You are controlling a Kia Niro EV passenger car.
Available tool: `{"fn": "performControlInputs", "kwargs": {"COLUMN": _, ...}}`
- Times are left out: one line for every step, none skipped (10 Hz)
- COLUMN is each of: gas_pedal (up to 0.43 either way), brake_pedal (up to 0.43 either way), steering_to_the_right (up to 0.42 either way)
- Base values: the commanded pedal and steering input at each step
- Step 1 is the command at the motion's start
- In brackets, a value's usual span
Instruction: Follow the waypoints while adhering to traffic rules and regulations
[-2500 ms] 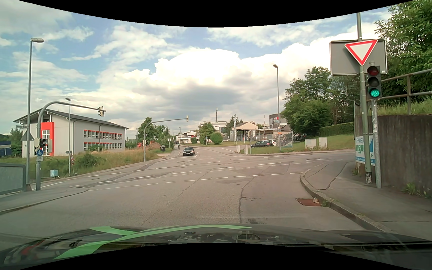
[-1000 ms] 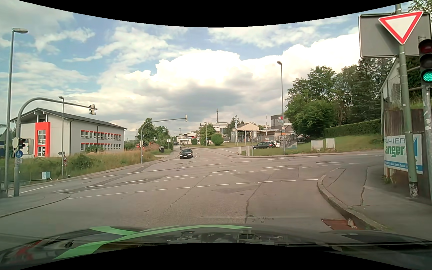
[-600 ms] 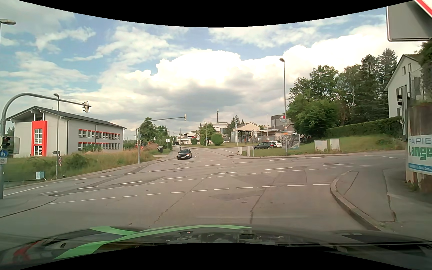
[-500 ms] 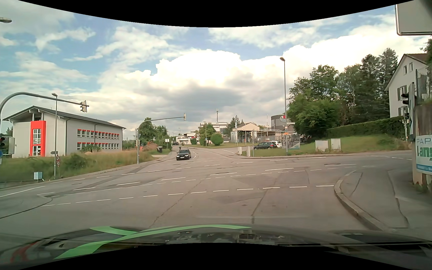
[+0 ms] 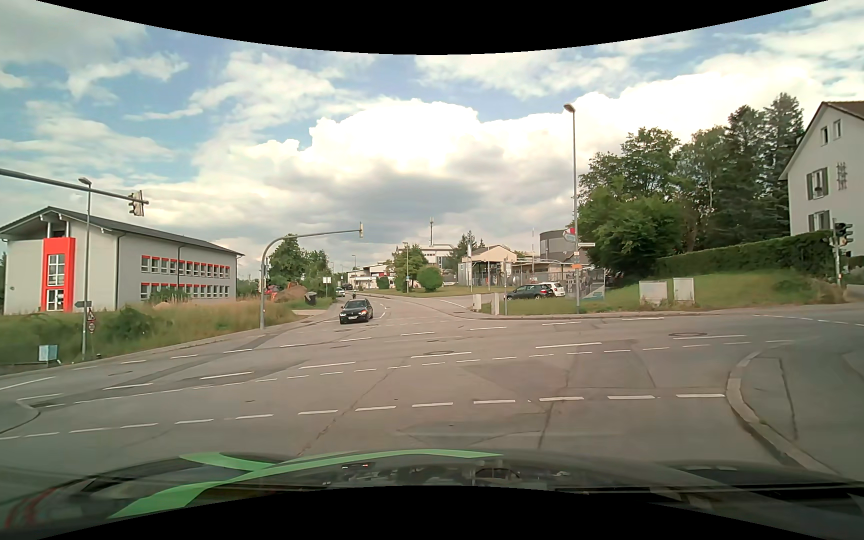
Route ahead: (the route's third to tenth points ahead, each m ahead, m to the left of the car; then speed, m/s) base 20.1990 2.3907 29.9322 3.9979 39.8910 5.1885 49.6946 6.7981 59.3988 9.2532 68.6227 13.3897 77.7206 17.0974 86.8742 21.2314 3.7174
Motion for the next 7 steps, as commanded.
{"fn": "performControlInputs", "kwargs": {"gas_pedal": 0.331, "brake_pedal": 0.0, "steering_to_the_right": 0.014}}
{"fn": "performControlInputs", "kwargs": {"gas_pedal": 0.331, "brake_pedal": 0.0, "steering_to_the_right": 0.01}}
{"fn": "performControlInputs", "kwargs": {"gas_pedal": 0.331, "brake_pedal": 0.0, "steering_to_the_right": 0.006}}
{"fn": "performControlInputs", "kwargs": {"gas_pedal": 0.331, "brake_pedal": 0.0, "steering_to_the_right": 0.005}}
{"fn": "performControlInputs", "kwargs": {"gas_pedal": 0.331, "brake_pedal": 0.0, "steering_to_the_right": 0.003}}
{"fn": "performControlInputs", "kwargs": {"gas_pedal": 0.331, "brake_pedal": 0.0, "steering_to_the_right": -0.003}}
{"fn": "performControlInputs", "kwargs": {"gas_pedal": 0.331, "brake_pedal": 0.0, "steering_to_the_right": -0.007}}
